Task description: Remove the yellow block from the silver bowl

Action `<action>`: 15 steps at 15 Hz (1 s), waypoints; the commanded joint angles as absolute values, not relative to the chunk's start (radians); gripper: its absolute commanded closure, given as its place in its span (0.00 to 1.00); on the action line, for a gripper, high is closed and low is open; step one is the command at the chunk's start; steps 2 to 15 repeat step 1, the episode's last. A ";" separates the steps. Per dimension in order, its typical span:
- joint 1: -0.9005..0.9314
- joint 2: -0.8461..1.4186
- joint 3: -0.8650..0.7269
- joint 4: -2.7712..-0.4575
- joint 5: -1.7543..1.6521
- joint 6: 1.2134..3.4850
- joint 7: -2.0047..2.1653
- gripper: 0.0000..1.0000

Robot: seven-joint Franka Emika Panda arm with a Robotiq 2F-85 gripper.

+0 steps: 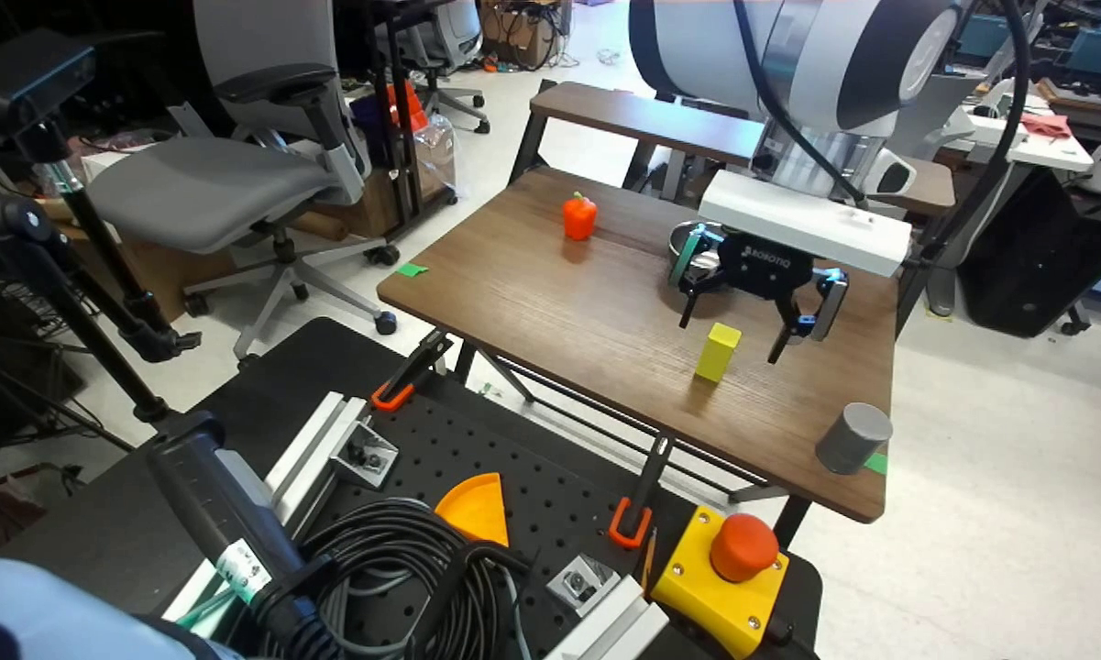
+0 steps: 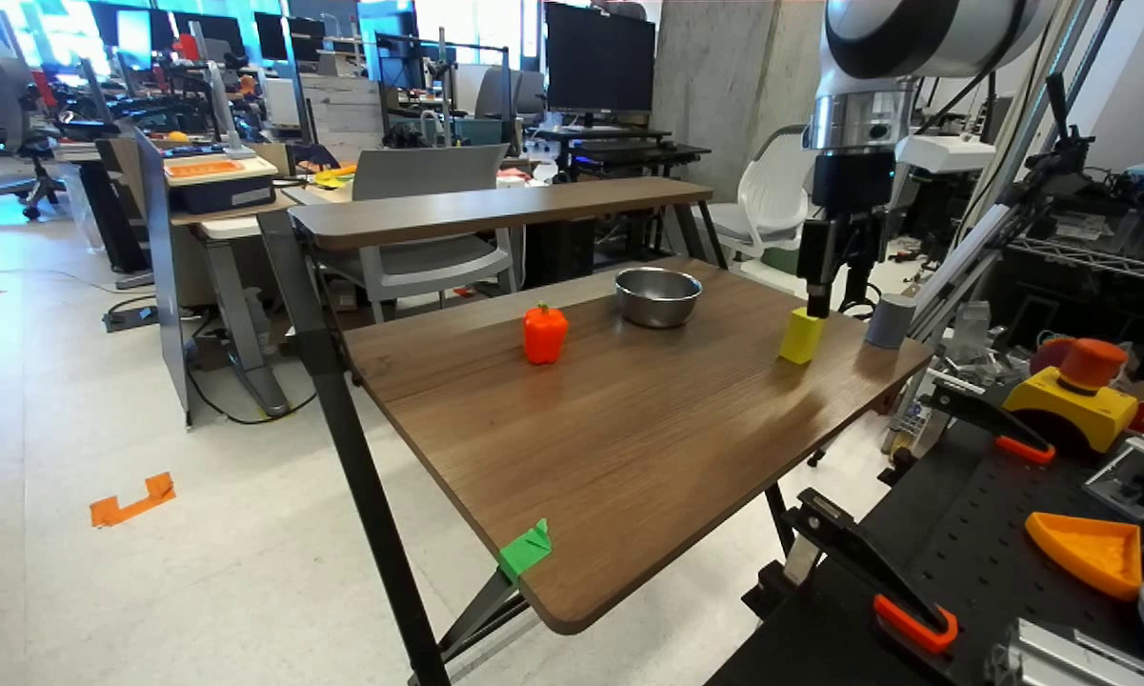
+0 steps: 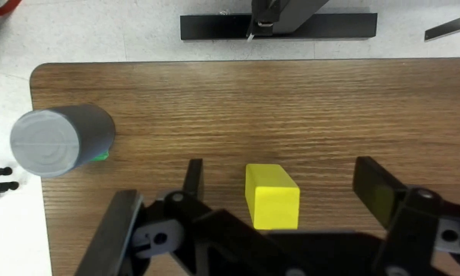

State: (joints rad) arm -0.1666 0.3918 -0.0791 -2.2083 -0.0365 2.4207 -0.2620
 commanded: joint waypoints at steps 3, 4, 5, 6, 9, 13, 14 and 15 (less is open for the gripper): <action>-0.169 0.383 -0.077 -2.215 -0.038 2.418 -0.261 0.01; -0.169 0.383 -0.077 -2.215 -0.038 2.418 -0.261 0.01; -0.169 0.383 -0.077 -2.215 -0.038 2.418 -0.261 0.01; -0.169 0.383 -0.077 -2.215 -0.038 2.418 -0.261 0.01; -0.169 0.383 -0.077 -2.215 -0.038 2.418 -0.261 0.01; -0.169 0.383 -0.077 -2.215 -0.038 2.418 -0.261 0.01; -0.169 0.383 -0.077 -2.215 -0.038 2.418 -0.261 0.01; -0.169 0.383 -0.077 -2.215 -0.038 2.418 -0.261 0.01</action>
